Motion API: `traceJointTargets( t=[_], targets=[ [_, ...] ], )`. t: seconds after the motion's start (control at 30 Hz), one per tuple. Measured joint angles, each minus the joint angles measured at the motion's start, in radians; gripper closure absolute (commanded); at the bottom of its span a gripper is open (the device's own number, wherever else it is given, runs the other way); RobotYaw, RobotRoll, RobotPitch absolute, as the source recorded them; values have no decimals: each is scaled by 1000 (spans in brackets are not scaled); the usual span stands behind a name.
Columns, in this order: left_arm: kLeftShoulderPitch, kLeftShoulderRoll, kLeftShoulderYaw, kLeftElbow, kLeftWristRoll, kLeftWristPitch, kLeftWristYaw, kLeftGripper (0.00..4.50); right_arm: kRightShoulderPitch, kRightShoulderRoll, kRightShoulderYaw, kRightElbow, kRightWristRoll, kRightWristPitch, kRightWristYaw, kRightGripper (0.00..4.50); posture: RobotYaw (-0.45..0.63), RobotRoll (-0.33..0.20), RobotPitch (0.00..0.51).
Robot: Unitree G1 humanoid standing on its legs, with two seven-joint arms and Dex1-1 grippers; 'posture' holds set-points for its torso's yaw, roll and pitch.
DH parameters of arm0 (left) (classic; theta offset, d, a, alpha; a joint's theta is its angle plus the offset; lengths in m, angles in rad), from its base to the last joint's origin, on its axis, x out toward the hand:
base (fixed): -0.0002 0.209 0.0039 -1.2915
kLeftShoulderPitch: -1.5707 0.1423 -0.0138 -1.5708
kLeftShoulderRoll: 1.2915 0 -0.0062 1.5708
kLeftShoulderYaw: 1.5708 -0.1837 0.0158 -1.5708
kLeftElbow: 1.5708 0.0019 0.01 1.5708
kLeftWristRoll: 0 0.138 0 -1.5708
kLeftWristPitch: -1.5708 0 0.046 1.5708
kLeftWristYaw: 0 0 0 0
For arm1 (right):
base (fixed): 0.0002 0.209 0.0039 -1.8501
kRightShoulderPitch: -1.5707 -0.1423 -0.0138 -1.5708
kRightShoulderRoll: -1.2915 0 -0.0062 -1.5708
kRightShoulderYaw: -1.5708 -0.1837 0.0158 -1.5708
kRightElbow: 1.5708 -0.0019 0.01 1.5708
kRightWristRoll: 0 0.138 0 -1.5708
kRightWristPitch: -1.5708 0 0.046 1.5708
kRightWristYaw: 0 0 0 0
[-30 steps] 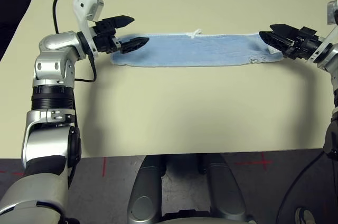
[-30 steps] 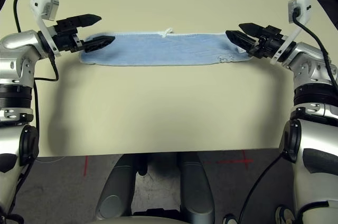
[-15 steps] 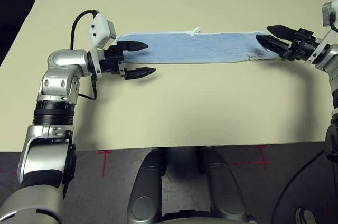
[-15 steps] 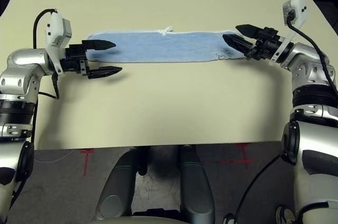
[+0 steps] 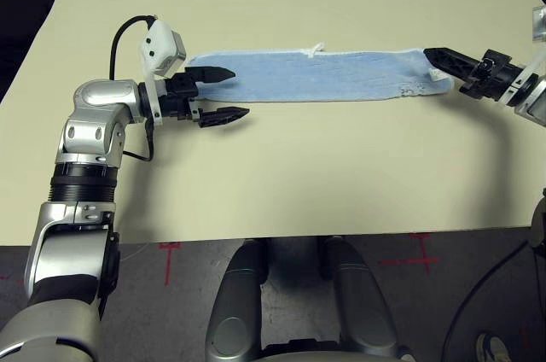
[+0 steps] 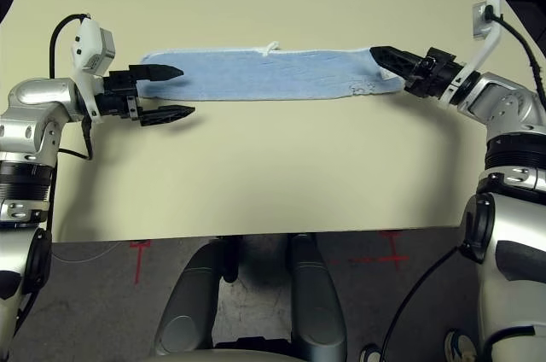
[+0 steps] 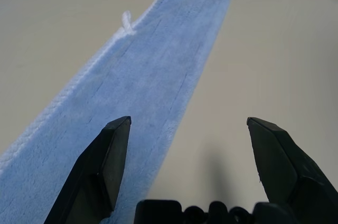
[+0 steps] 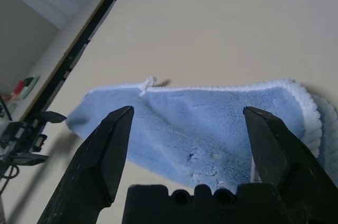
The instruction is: Fold the towel and set it aside.
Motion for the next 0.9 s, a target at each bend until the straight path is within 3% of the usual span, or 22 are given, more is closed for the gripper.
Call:
traceJointTargets(
  t=[0.43,0.9],
  targets=[
    [29,0,-12,-16,1,-1,17,29,227,15,-197,-259,198,272,-202,0,-29,0,323],
    [31,1,-13,-17,2,0,24,29,230,101,-295,-299,269,358,-506,0,-21,0,327]
  ],
)
